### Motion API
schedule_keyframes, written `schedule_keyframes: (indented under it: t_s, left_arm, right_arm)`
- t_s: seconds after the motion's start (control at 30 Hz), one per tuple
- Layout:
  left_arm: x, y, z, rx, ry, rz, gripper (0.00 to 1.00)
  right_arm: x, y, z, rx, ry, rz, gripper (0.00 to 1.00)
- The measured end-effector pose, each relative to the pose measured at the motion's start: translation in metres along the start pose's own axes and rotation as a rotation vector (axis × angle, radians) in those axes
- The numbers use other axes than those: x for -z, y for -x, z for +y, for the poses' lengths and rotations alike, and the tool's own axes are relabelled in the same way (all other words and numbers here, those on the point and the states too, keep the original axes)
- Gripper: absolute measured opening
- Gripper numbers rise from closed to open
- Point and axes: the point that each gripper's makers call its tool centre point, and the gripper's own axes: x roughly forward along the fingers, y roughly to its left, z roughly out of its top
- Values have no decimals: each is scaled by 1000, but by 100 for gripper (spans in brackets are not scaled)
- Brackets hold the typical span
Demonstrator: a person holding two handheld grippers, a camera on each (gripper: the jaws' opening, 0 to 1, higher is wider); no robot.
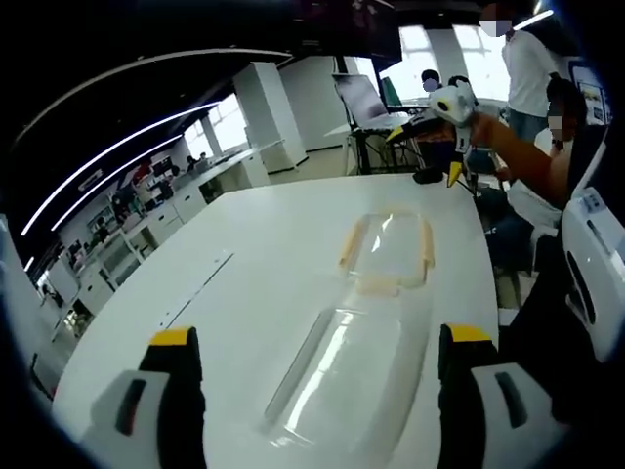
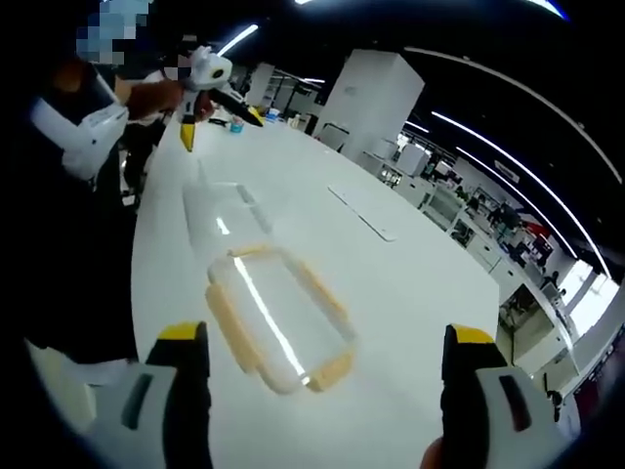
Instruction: Snap each plastic latch of the storage box into its locked position after aligning the lid with the box until every specified latch is closed and the lid sits flush.
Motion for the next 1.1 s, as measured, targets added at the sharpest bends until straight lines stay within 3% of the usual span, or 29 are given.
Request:
schedule_keyframes:
  t_s: [0.1,0.13,0.47,0.67,0.77,1.1]
  left_arm:
    - [0,0,-1,2,-1,-1,100]
    - [-8,-1,-13,52,25,-12,100]
    - [-21,-7,-16,62,-10,-20,98]
    - [-19,-11,-16,69,-23,8,100]
    - [-14,-11,-13,49,-92,33,100]
    - [-15,-9,-16,73,-44,47,98]
  right_arm:
    - [0,0,0,-1,1,1,98]
    - [3,1,-1,-9,14,16,98]
    - [1,0,-9,-18,18,9,98]
    - [0,0,-8,-30,36,16,98]
    - [0,-1,-6,-36,43,29,98]
    - [-8,5,-5,-76,46,3,99]
